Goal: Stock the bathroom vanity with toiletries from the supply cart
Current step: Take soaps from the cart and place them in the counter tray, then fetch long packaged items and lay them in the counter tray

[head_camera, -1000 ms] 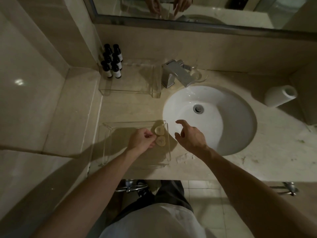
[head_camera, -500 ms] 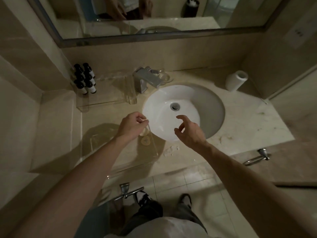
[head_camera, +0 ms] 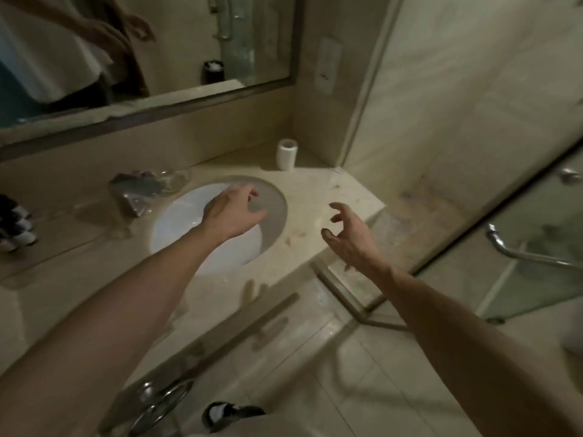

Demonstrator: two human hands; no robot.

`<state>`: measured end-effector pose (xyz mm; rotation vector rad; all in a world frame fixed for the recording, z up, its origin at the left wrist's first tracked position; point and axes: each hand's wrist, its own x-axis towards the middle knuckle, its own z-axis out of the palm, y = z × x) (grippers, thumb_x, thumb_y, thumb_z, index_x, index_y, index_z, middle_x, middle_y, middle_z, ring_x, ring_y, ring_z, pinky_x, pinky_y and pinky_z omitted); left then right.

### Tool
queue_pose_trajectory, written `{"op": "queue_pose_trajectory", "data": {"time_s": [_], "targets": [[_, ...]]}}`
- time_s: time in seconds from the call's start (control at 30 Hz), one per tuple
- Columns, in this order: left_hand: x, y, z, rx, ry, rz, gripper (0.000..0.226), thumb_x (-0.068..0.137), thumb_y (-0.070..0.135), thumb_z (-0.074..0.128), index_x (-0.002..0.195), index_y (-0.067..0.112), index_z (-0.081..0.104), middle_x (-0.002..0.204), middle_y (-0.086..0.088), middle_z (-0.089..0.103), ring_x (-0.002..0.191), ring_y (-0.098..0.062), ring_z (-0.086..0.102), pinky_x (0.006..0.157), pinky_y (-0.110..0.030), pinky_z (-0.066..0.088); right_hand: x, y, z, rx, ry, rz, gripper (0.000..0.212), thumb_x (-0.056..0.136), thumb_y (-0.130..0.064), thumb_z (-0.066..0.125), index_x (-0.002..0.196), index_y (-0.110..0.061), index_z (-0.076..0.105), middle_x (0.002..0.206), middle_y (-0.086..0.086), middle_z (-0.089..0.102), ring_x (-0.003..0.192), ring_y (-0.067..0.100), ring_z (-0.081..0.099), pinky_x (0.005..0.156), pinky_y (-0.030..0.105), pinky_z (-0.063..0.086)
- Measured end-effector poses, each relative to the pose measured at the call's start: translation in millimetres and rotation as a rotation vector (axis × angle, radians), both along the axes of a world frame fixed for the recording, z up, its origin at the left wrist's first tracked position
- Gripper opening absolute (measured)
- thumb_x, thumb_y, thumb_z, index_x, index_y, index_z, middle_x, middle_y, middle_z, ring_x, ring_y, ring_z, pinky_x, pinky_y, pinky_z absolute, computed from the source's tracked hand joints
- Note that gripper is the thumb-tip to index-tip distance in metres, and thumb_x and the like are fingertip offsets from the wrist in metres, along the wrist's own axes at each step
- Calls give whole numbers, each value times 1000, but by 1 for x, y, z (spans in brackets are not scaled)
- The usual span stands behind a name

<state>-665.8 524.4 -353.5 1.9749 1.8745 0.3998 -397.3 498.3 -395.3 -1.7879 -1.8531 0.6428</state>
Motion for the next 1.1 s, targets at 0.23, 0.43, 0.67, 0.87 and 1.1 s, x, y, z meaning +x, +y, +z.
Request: {"op": "queue_pose_trajectory", "data": {"time_s": [0.23,0.43,0.67,0.87,1.1], "targets": [[174,-56,40,74,-66,-171,49,82,53,69,125,30,60,124,5,64,114,-21,60,95,-38,51,167,-110,37,77,15,-267,63,87,-31,71,145,-21,46,122,5,63,97,25,65,89,33,50],[329,-119,53,94,-70,-439,48,83,52,69,125,31,60,123,5,65,113,-21,63,93,-33,49,296,-223,63,127,-48,-491,62,86,-26,72,143,-20,48,123,7,63,103,19,60,89,25,42],[509,-193,78,115,-70,-828,61,76,61,66,125,25,61,124,-5,65,119,-26,59,99,-37,48,419,-374,82,83,-99,-841,65,88,-30,70,146,-21,43,127,6,60,113,24,59,94,36,48],[657,-286,99,178,-72,-1173,50,88,51,67,130,26,56,125,-1,64,118,-22,57,95,-35,48,495,-517,98,68,-116,-1215,67,87,-33,70,147,-22,42,133,5,59,120,27,58,98,38,48],[801,-417,111,204,-189,-1504,48,87,55,66,125,27,58,118,0,66,109,-23,61,83,-35,49,542,-670,120,32,-145,-1604,68,87,-31,69,149,-20,41,136,6,57,122,29,57,98,38,47]]}}
